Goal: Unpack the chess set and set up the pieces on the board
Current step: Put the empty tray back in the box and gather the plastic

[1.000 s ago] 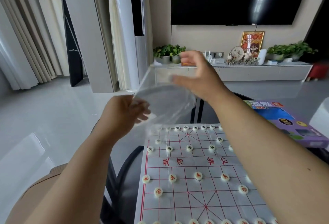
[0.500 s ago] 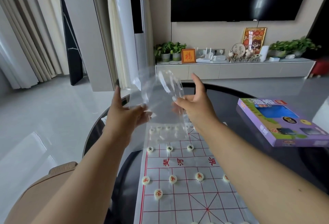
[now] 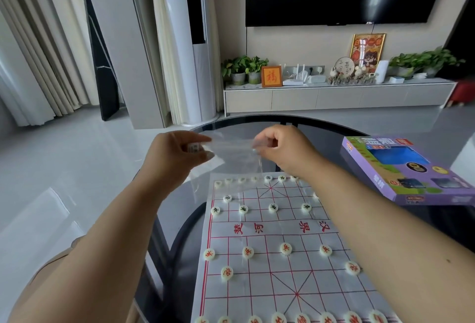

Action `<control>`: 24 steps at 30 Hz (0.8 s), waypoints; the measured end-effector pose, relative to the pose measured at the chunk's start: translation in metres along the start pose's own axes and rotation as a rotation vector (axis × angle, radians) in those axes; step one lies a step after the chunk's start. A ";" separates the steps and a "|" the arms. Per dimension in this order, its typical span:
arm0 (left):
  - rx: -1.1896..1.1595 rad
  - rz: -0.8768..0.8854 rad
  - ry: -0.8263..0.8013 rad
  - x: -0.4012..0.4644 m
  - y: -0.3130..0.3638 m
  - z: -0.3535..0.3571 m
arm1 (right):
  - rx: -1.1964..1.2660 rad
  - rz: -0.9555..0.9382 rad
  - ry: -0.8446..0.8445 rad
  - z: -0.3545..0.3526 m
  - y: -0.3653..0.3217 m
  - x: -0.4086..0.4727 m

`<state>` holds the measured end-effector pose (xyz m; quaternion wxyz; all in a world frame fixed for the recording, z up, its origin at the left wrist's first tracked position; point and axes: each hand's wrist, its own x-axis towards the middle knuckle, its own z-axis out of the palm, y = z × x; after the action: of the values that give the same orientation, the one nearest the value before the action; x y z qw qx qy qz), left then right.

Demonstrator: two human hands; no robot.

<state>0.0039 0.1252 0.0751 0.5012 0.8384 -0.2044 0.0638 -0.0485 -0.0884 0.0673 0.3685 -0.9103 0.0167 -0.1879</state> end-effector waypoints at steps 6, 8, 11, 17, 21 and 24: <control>0.622 0.321 -0.223 0.008 0.005 -0.007 | -0.081 -0.157 -0.102 -0.008 -0.008 0.004; 0.534 0.242 -0.369 0.009 0.013 0.000 | 0.025 -0.139 -0.186 -0.009 -0.019 0.005; 0.141 0.004 -0.297 0.004 0.017 0.014 | 0.309 -0.007 0.018 -0.007 -0.027 0.005; -0.646 -0.277 -0.159 -0.014 0.010 0.024 | 0.704 0.354 -0.106 0.030 -0.018 -0.014; -0.735 -0.285 -0.055 -0.016 0.005 0.025 | 0.870 0.293 0.154 0.044 -0.015 -0.013; -0.616 -0.198 0.050 -0.014 -0.003 0.022 | 0.830 0.222 0.180 0.042 -0.023 -0.016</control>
<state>-0.0100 0.1111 0.0572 0.7402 0.6612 -0.1190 -0.0296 -0.0509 -0.0411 0.0494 0.7181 -0.6577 0.0695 -0.2167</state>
